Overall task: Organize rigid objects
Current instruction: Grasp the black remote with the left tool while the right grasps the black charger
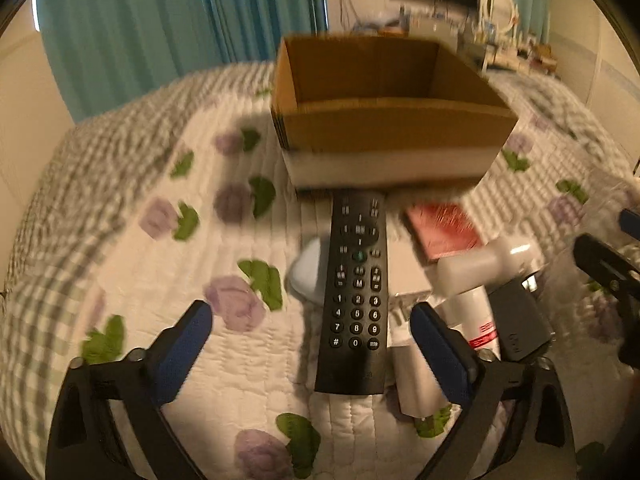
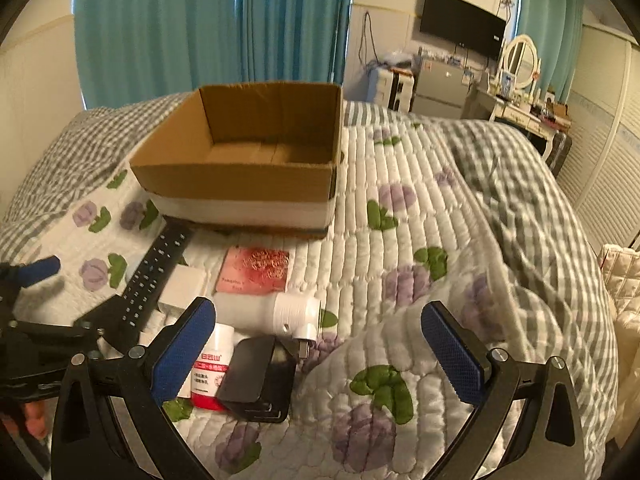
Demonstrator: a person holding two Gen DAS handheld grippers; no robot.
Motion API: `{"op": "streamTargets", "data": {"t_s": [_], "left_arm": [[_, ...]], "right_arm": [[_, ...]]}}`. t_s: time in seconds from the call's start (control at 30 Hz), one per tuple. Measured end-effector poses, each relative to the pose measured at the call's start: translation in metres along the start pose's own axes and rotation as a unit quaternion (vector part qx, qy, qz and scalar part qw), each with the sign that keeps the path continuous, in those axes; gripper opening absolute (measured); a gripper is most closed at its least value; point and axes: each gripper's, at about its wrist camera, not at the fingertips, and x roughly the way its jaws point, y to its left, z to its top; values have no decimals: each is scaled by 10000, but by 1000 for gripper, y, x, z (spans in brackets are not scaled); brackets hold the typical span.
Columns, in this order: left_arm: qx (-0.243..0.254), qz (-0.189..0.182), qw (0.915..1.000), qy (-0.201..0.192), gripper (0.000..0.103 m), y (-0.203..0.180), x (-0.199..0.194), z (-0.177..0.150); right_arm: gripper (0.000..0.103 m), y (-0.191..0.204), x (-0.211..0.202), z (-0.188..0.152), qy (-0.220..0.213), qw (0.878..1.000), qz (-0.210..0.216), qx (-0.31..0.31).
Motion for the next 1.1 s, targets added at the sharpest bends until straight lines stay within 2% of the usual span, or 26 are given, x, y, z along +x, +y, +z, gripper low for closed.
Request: {"op": "streamTargets", "data": {"t_s": [0.1,0.23,0.3,0.37,0.43,0.67,0.87,0.93,1.0,1.1], "left_arm": [[-147,-174,9991,352,92,1,21,6],[-125,-251,9979,578,79,-6,41,11],[-69,-468,9965,687,77,-10,44,10],[-13,-685,9949,741,57,-14,44,9],[83,-745,9942,766,43,-17,43,7],[4,-828,9954,485,42,-3,21,-2],[-77,-848,9959,305,42,12,-4,-16],[-86,-856,9959,279,42,17,-7,-17],[-64,-878,9958,258,42,19,-9,-21],[-54,-894,9957,232,42,22,-11,-22]], "right_arm": [[103,0,12,-2,211,9998,74,-7],[103,1,21,0,335,9993,170,39],[103,2,26,-1,400,9990,204,13],[103,5,29,-2,470,9987,176,-48],[103,7,31,-1,498,9986,152,-84],[103,12,29,-8,771,9965,179,-262],[102,40,29,-26,1194,9893,237,-798],[92,51,37,-34,1398,9850,178,-995],[84,56,44,-40,1511,9815,-86,-1170],[80,56,48,-43,1551,9801,-283,-1209]]}}
